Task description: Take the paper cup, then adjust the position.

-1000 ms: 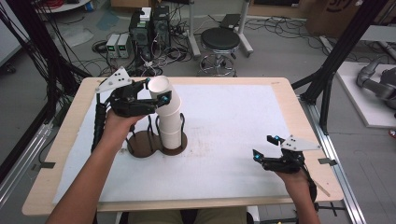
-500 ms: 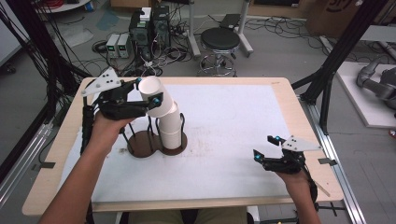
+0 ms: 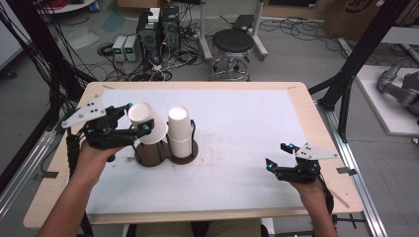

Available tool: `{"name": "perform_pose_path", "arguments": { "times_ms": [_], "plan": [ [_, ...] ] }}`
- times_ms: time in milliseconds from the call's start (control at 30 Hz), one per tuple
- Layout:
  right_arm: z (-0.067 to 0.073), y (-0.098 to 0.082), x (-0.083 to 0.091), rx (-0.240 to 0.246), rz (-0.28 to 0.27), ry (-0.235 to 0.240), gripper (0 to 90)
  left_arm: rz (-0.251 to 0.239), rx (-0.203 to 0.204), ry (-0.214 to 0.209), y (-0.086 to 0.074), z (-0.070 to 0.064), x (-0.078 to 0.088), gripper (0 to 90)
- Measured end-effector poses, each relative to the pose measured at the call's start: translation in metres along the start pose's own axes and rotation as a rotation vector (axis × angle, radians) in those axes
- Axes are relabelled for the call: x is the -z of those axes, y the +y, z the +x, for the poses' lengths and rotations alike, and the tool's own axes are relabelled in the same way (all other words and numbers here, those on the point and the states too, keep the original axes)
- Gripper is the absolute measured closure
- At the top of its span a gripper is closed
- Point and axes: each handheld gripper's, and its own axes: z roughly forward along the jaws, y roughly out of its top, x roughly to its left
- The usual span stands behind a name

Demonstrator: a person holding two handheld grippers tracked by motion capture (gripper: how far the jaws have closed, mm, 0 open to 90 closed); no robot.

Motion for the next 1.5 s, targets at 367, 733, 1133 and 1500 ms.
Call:
{"name": "perform_pose_path", "arguments": {
  "times_ms": [367,733,1133,1500],
  "plan": [
    [0.005,0.005,-0.007,0.011,-0.001,0.020,20.4,0.048,-0.001,-0.067,-0.044,-0.015,0.001,33.2],
    [0.010,0.008,-0.009,0.019,0.004,0.027,20.4,0.073,-0.011,-0.130,-0.058,-0.023,-0.012,33.2],
    [0.021,0.014,-0.014,0.028,-0.003,0.117,20.3,0.072,-0.023,-0.200,-0.054,-0.037,-0.033,33.2],
    [0.038,0.024,-0.022,0.072,-0.024,0.242,20.3,0.087,-0.029,-0.279,-0.055,-0.051,-0.061,33.2]
  ]
}}
